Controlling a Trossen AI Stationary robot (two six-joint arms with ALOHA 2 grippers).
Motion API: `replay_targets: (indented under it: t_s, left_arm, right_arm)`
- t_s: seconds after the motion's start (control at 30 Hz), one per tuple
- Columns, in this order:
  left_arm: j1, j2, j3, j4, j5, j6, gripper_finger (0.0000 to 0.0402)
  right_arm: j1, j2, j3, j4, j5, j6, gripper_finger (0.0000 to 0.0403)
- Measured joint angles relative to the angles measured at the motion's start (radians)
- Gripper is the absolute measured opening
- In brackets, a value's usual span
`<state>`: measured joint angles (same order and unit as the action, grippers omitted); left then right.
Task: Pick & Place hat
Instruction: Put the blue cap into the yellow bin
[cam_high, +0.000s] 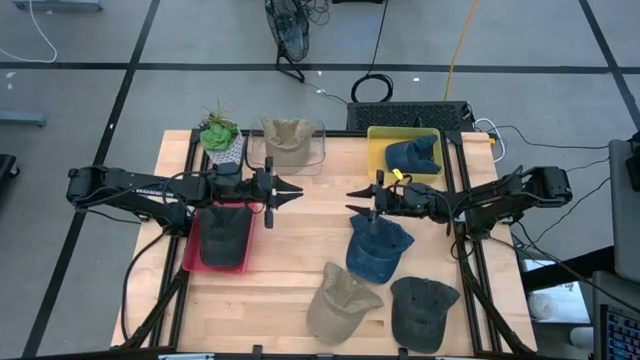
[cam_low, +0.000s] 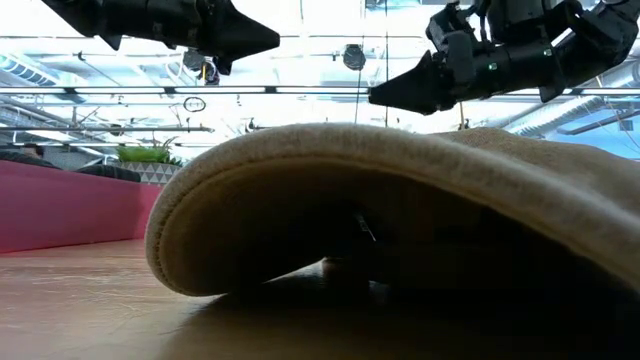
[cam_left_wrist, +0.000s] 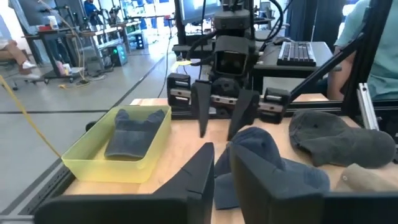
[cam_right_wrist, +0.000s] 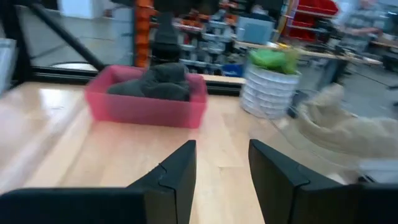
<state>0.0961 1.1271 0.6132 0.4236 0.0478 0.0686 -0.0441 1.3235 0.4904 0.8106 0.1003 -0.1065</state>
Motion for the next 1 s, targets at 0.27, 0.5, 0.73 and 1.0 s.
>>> replay_targets:
  t_s: [0.27,0.5,0.73,1.0]
  left_arm:
    - [-0.007,-0.013,0.0,-0.01,0.003,0.004,0.012]
    - [-0.005,-0.099,0.0,-0.069,0.003,0.055,0.0146]
    - [-0.005,-0.249,0.0,-0.195,0.003,0.054,0.0148]
    - [-0.005,-0.305,0.0,-0.328,0.003,0.073,0.0148]
  right_arm:
    - [0.077,-0.018,0.091,-0.29,0.095,0.099,0.0125]
    - [0.215,-0.018,0.328,-0.814,0.224,0.294,0.0125]
    - [0.322,-0.026,0.435,-1.083,0.246,0.505,0.0138]
    - [0.405,-0.005,0.444,-1.278,0.24,0.769,0.0155]
